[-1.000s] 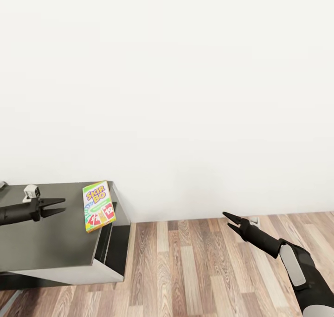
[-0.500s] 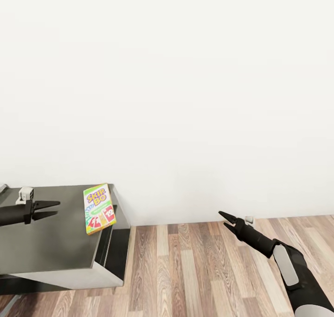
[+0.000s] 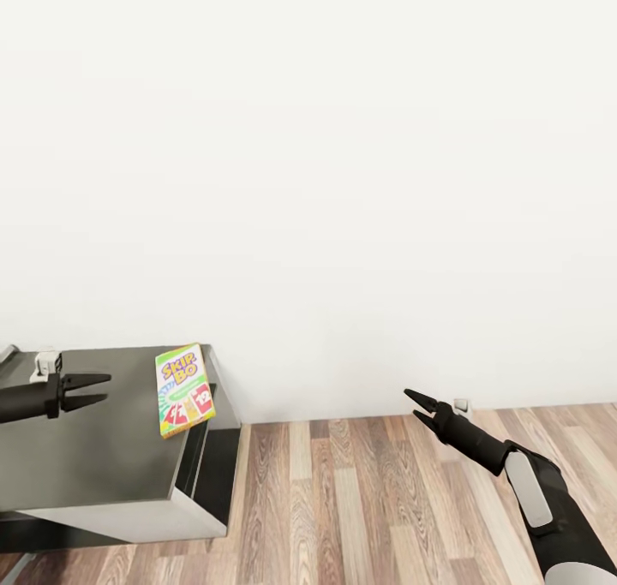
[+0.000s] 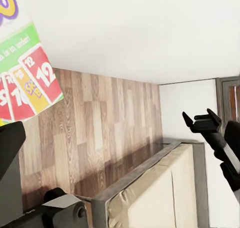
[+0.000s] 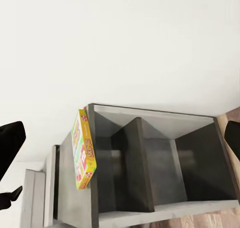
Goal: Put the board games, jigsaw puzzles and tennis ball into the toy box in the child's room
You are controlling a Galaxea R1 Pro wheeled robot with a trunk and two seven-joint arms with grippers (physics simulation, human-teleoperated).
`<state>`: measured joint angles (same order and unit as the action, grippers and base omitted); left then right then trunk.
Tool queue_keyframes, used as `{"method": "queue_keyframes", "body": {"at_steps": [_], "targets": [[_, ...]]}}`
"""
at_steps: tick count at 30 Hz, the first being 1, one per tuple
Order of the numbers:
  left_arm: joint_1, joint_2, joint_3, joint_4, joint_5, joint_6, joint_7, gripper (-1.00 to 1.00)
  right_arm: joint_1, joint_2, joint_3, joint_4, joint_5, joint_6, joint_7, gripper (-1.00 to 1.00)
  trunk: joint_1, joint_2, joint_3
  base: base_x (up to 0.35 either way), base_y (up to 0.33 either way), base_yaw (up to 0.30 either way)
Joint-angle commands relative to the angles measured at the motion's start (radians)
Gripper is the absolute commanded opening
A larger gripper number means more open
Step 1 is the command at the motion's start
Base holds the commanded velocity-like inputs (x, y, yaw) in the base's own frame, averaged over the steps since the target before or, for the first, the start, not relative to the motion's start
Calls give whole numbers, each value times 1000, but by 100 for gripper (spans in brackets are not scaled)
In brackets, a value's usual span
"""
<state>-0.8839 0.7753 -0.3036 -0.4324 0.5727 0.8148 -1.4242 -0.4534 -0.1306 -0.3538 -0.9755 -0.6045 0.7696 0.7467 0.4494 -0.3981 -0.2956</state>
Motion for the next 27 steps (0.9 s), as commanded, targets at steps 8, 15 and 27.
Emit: {"method": "queue_keyframes", "body": {"at_steps": [8,15,27], "targets": [[2,-112,-6,101,4,-92,-8,100,-2,4,-1,3,-1,5,-2,100,1,-2,11,0,0,0],[2,-144,1,94,5,-110,-8,100,-1,0,-4,4,-2,6,0,100,1,-2,23,0,0,0],[2,-146,3,91,6,-116,-11,100,-1,10,2,2,4,2,-8,100,1,-2,43,0,0,0]]}}
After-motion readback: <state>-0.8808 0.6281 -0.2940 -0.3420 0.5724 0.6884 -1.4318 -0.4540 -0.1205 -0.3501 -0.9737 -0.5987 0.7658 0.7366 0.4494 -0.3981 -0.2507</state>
